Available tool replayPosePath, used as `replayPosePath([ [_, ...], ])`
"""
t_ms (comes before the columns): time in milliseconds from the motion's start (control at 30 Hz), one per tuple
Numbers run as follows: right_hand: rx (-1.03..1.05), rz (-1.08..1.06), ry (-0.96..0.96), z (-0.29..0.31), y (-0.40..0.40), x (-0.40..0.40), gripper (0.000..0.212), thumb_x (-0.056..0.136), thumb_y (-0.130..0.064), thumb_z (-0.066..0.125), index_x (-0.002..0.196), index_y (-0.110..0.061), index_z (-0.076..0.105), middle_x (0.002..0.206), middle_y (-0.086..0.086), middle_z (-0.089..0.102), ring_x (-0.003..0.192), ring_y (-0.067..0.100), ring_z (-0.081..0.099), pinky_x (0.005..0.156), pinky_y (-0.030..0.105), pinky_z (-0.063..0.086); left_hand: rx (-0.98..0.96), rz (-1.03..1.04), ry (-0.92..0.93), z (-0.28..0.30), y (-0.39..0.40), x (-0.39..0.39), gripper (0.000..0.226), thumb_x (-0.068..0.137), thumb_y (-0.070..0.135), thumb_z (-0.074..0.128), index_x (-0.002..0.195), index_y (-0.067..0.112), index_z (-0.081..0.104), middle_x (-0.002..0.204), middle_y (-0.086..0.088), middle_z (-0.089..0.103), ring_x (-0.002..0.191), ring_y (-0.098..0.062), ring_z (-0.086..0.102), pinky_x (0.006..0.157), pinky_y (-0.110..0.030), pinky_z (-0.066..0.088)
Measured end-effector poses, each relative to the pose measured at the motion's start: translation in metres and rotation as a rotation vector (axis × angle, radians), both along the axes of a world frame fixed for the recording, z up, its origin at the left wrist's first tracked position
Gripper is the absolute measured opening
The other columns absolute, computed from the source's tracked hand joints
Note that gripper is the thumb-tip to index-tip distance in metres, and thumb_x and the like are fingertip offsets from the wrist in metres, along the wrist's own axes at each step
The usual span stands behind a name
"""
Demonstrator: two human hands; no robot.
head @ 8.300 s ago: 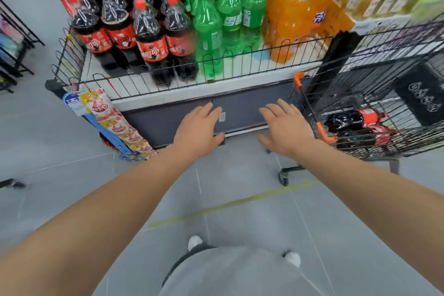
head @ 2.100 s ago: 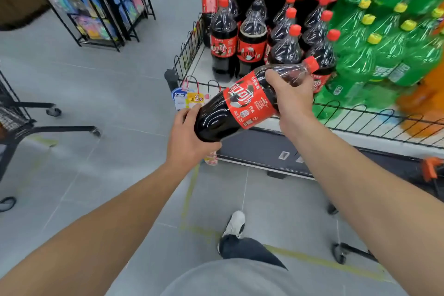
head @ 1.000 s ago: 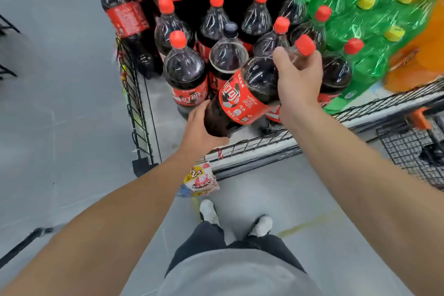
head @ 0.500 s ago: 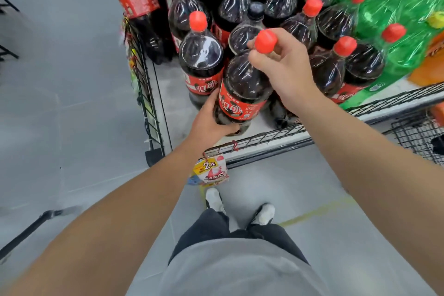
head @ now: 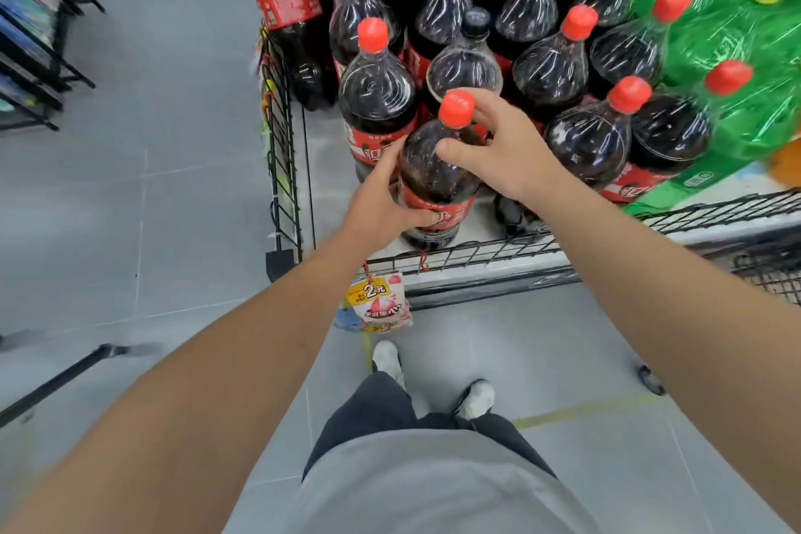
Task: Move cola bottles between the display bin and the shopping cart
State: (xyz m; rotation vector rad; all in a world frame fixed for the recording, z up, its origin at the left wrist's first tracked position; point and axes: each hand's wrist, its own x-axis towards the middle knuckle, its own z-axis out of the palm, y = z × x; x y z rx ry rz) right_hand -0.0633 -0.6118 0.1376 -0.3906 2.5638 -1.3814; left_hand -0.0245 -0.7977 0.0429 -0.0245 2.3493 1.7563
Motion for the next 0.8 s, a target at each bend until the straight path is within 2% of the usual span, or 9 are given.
replayPosePath([
  [67, 0.06, -0.022, 0.032, -0.006, 0.004, 0.014, 0.073, 0.079, -0.021, 0.087, 0.144, -0.018, 0.052, 0.134, -0.008, 0.057, 0.122, 0.003, 0.05, 0.103, 0.011, 0.035, -0.008, 0.052, 0.021, -0.001, 0.007, 0.006, 0.114, 0.055, 0.032, 0.092, 0.153, 0.034, 0.033, 0.139, 0.012, 0.058, 0.129, -0.012, 0.054, 0.11, -0.044, 0.045],
  [133, 0.087, -0.003, 0.07, -0.009, 0.005, 0.023, 0.079, 0.073, -0.016, 0.089, 0.143, -0.015, 0.052, 0.127, -0.011, 0.055, 0.116, 0.002, 0.048, 0.097, 0.006, 0.034, -0.002, 0.114, 0.022, -0.001, 0.015, 0.01, 0.118, 0.049, 0.044, 0.089, 0.152, 0.036, 0.033, 0.137, 0.015, 0.059, 0.128, -0.008, 0.054, 0.11, -0.041, 0.045],
  [200, 0.109, 0.0, 0.083, -0.007, 0.006, 0.027, 0.079, 0.072, -0.014, 0.088, 0.142, -0.016, 0.052, 0.121, -0.013, 0.053, 0.112, 0.002, 0.047, 0.094, 0.011, 0.034, 0.007, 0.158, 0.027, -0.001, 0.024, 0.014, 0.122, 0.044, 0.048, 0.087, 0.153, 0.037, 0.032, 0.137, 0.016, 0.059, 0.129, -0.007, 0.054, 0.11, -0.039, 0.045],
  [267, 0.129, -0.01, 0.077, -0.006, 0.01, 0.026, 0.079, 0.071, -0.015, 0.088, 0.142, -0.018, 0.052, 0.122, -0.013, 0.056, 0.113, 0.004, 0.049, 0.098, 0.02, 0.037, 0.013, 0.182, 0.037, 0.001, 0.031, 0.016, 0.123, 0.043, 0.05, 0.088, 0.152, 0.038, 0.033, 0.136, 0.018, 0.059, 0.129, -0.006, 0.053, 0.11, -0.039, 0.045],
  [433, 0.184, -0.021, 0.06, -0.007, 0.025, 0.019, 0.086, 0.075, -0.014, 0.087, 0.15, -0.019, 0.045, 0.142, -0.004, 0.058, 0.131, 0.015, 0.052, 0.105, 0.02, 0.035, 0.03, 0.216, 0.058, 0.002, 0.053, 0.014, 0.121, 0.045, 0.049, 0.09, 0.152, 0.032, 0.035, 0.138, 0.015, 0.058, 0.13, -0.005, 0.052, 0.11, -0.041, 0.045],
  [500, 0.193, -0.028, 0.057, -0.007, 0.03, 0.017, 0.087, 0.076, -0.013, 0.086, 0.152, -0.02, 0.043, 0.143, -0.003, 0.058, 0.133, 0.017, 0.052, 0.108, 0.024, 0.037, 0.037, 0.232, 0.075, 0.001, 0.062, 0.014, 0.121, 0.046, 0.049, 0.09, 0.152, 0.03, 0.035, 0.139, 0.016, 0.057, 0.131, -0.002, 0.051, 0.111, -0.04, 0.045],
  [600, 0.197, -0.047, 0.058, -0.006, 0.036, 0.017, 0.086, 0.079, -0.009, 0.084, 0.153, -0.021, 0.041, 0.144, -0.002, 0.057, 0.134, 0.016, 0.05, 0.105, 0.019, 0.034, 0.043, 0.246, 0.085, 0.001, 0.073, 0.013, 0.115, 0.048, 0.047, 0.09, 0.149, 0.033, 0.037, 0.131, 0.027, 0.058, 0.126, 0.005, 0.052, 0.11, -0.036, 0.046],
  [700, 0.214, -0.053, 0.072, -0.005, 0.04, 0.016, 0.086, 0.08, -0.007, 0.082, 0.155, -0.021, 0.04, 0.148, -0.003, 0.055, 0.138, 0.017, 0.049, 0.105, 0.017, 0.031, 0.026, 0.247, 0.097, 0.0, 0.081, 0.013, 0.108, 0.052, 0.04, 0.091, 0.144, 0.044, 0.035, 0.118, 0.047, 0.054, 0.118, 0.016, 0.051, 0.105, -0.023, 0.044],
  [800, 0.219, -0.04, 0.069, -0.006, 0.041, 0.017, 0.088, 0.082, -0.008, 0.081, 0.157, -0.02, 0.037, 0.152, -0.003, 0.051, 0.141, 0.017, 0.046, 0.109, 0.018, 0.03, 0.018, 0.244, 0.091, 0.002, 0.082, 0.014, 0.104, 0.053, 0.042, 0.09, 0.14, 0.046, 0.034, 0.119, 0.047, 0.054, 0.118, 0.017, 0.05, 0.103, -0.021, 0.043],
])
